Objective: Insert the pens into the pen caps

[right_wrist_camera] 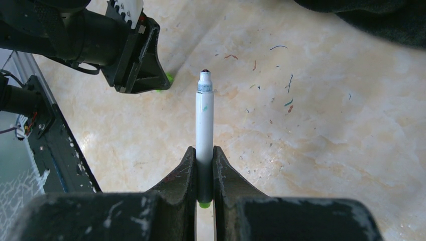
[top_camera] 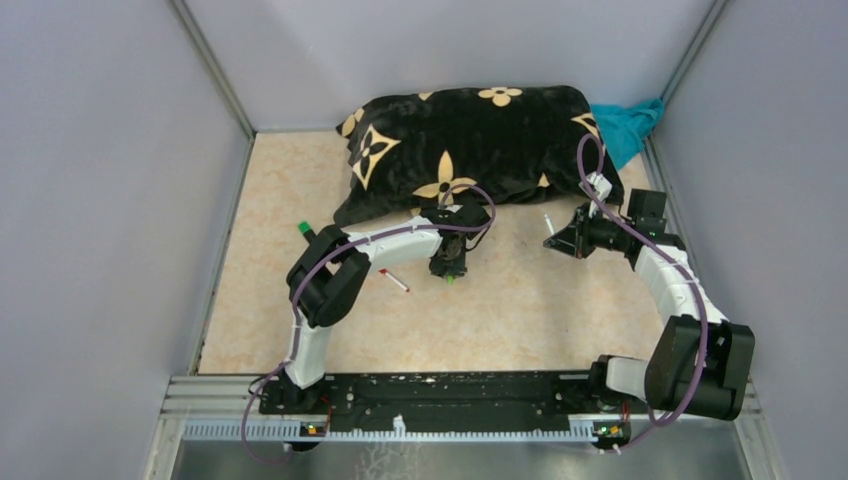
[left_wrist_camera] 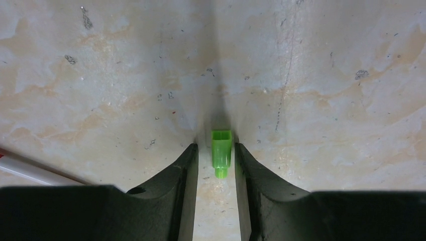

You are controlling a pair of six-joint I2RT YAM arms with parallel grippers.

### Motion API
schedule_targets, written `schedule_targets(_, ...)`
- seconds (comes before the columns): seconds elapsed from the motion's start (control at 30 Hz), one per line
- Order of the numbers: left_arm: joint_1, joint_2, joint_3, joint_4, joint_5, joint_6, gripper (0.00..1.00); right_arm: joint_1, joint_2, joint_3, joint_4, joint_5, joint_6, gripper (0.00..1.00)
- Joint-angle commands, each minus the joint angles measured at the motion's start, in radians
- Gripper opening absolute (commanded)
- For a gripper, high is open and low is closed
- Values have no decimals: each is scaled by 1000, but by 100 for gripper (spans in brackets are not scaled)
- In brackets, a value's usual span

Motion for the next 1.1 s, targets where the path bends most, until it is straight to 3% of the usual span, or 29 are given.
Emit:
schedule_targets(0.0, -1, 41, 13, -10, 21, -18, 38, -10, -10, -1, 26, -28, -14, 0)
schedule_targets(0.3, -1, 51, 8, -13, 6, 5, 27, -10, -13, 0, 25, -28, -14, 0)
schedule_targets(0.5, -1, 13, 9, 20, 11, 48, 0, -10, -16, 8, 7, -46, -29, 0)
schedule_targets(0.67, -1, -99, 0, 85, 12, 102, 0, -9, -9, 60, -86, -108, -93, 0)
schedule_targets(0.83, -1, -277, -84, 302, 88, 175, 0, -7, 4, 228, -352, -141, -299, 0)
schedule_targets(1.07, -1, -527, -271, 707, 235, 220, 0, -7, -100, 399, -518, -158, -483, 0)
